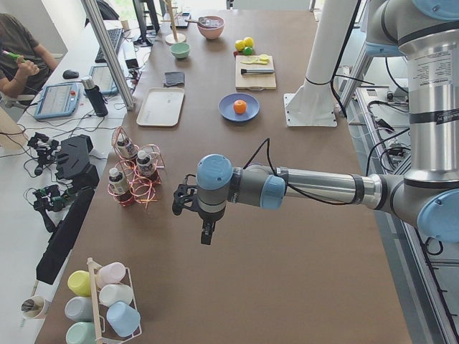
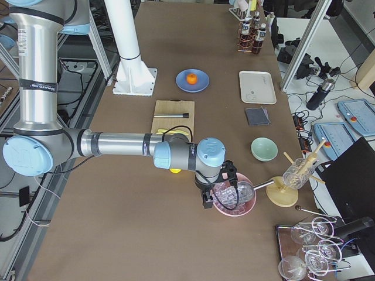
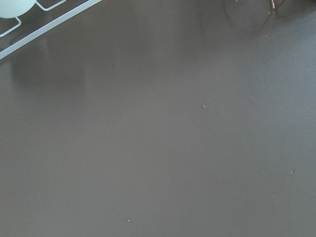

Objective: Pick orange to plate

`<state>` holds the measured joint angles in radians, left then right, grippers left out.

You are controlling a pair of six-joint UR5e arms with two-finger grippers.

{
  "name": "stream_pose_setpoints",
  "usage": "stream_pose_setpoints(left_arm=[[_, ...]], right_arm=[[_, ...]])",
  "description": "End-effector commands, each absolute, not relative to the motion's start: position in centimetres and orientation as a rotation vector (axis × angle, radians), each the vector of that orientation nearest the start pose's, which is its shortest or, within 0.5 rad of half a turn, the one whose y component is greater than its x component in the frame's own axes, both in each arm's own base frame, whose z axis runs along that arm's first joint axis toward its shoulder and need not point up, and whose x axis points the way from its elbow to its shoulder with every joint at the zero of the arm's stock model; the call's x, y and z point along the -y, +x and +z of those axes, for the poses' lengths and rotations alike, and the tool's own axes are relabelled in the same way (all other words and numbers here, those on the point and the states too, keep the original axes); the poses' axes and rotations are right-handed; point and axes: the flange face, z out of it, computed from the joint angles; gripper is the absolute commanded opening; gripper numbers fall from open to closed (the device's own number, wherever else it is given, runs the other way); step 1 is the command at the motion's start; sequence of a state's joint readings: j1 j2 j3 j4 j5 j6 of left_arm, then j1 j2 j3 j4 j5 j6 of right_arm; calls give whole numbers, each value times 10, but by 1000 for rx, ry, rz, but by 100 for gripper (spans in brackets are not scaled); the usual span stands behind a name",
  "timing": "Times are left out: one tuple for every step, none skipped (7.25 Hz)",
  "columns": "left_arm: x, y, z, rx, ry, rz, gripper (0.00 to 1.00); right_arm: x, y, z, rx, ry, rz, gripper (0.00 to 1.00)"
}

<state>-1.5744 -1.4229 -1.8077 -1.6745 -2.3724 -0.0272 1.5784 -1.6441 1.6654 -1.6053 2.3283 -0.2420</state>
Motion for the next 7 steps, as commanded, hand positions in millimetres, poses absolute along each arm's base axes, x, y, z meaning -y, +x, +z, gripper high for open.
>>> stream_pose_setpoints(left_arm=[[434, -70, 593, -800, 187, 36, 97], [433, -71, 591, -795, 191, 37, 97], [433, -70, 603, -794, 168, 30, 97], [432, -70, 606, -792, 163, 27, 97], [432, -70, 604, -792, 166, 28, 97], [430, -70, 603, -797, 169, 29, 97], [428, -70, 603, -801, 165, 28, 97]], right_arm=[[458, 68, 653, 754, 79, -216, 100], [455, 68, 653, 755, 80, -216, 100], [456, 69, 655, 750, 75, -216, 100], [454, 69, 654, 749, 80, -219, 100], [454, 68, 656, 750, 75, -218, 100], [454, 68, 654, 749, 79, -221, 100], [455, 69, 654, 740, 78, -221, 100]])
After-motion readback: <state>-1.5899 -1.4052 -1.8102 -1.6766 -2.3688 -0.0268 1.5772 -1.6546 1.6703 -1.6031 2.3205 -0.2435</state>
